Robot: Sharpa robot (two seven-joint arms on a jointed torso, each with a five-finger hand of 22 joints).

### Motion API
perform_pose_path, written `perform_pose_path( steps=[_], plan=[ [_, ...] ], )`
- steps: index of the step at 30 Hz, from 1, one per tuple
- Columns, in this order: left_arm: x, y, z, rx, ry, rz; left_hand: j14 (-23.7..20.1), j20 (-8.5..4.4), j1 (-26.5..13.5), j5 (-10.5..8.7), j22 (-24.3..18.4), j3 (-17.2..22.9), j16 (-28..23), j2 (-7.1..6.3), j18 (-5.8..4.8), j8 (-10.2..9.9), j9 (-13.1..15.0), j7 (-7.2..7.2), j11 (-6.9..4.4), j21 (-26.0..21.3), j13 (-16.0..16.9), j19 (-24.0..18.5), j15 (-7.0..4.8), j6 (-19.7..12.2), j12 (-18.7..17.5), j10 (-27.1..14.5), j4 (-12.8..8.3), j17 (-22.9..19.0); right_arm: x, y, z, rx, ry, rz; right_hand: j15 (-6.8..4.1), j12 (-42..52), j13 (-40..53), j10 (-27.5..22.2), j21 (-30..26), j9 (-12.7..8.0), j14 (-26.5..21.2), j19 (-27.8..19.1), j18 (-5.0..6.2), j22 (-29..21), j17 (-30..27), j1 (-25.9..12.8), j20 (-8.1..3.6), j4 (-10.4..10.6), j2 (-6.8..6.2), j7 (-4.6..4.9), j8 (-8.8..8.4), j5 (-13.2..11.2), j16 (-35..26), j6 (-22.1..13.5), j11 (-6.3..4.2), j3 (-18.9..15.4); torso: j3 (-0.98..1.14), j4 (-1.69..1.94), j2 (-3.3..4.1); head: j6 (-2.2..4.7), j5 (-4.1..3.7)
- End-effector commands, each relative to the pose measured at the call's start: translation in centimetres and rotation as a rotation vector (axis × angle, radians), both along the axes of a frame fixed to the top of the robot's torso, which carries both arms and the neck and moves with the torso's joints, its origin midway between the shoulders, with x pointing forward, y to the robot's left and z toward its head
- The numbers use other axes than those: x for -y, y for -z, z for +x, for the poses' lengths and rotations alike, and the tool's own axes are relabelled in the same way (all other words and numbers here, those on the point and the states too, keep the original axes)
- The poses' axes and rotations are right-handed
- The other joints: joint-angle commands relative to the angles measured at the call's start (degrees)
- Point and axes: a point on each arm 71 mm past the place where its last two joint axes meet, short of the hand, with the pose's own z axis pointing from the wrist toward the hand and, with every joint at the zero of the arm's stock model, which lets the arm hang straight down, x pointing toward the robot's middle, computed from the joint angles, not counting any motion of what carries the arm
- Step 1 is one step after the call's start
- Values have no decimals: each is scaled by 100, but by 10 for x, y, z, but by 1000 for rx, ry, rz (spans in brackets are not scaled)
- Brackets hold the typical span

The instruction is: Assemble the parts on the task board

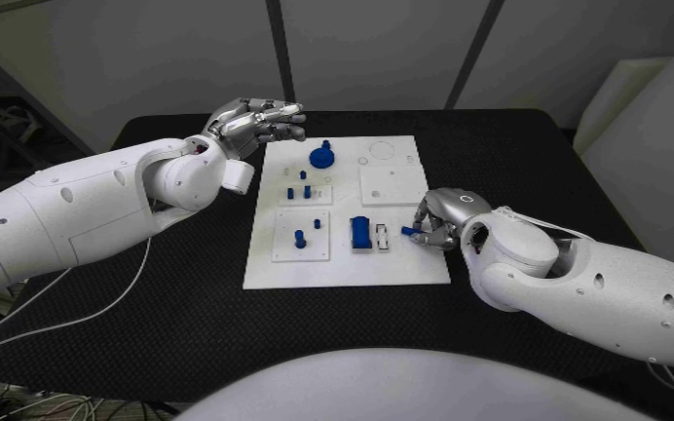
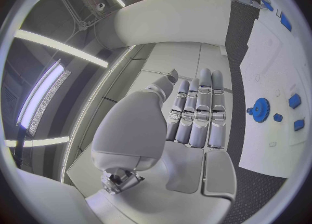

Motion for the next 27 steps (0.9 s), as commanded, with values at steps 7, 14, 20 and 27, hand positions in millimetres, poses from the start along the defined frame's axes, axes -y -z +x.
perform_pose_path(
  steps=[7,14,20,27],
  plan=[
    [1,-1,0,2,11,-9,26,52,-36,-35,-9,-30,-21,25,-79,-23,-10,0,-2,-39,0,0,0,-59,-32,-50,5,9,3,1,-6,1,36,22,-36,99,39,51,16,3,318,603,-43,1510,77,-89,-33,-68,99,-135,17,138,74,213,-82,70,0,-12,-7,-1,14],
    [1,-2,-1,2,11,-9,27,52,-27,-33,-15,-29,-26,28,-78,-23,-10,0,-2,-40,0,2,0,-62,-32,-53,0,10,1,-11,-15,19,49,165,-51,159,77,96,16,-1,326,603,-43,1510,108,-247,-48,-17,96,-154,9,177,94,251,-98,63,-8,2,-7,-1,-9],
    [1,-2,-1,2,12,-10,27,52,-27,-33,-15,-29,-26,28,-78,-23,-10,0,-2,-40,0,2,0,-62,-32,-53,0,10,-2,-16,-21,-5,77,267,-56,164,81,106,16,-5,327,603,-43,1510,113,-332,-54,17,87,-159,3,212,97,266,-103,58,1,1,0,-1,-10],
    [1,-2,-1,1,11,-9,27,52,-27,-33,-15,-29,-26,28,-78,-23,-10,0,-2,-40,0,2,0,-62,-32,-53,0,10,-4,-11,-21,-76,110,290,-63,256,145,154,16,-12,346,603,-43,1510,199,-567,-62,145,52,-170,1,219,153,319,-112,16,-7,1,5,-1,-8]
  ],
)
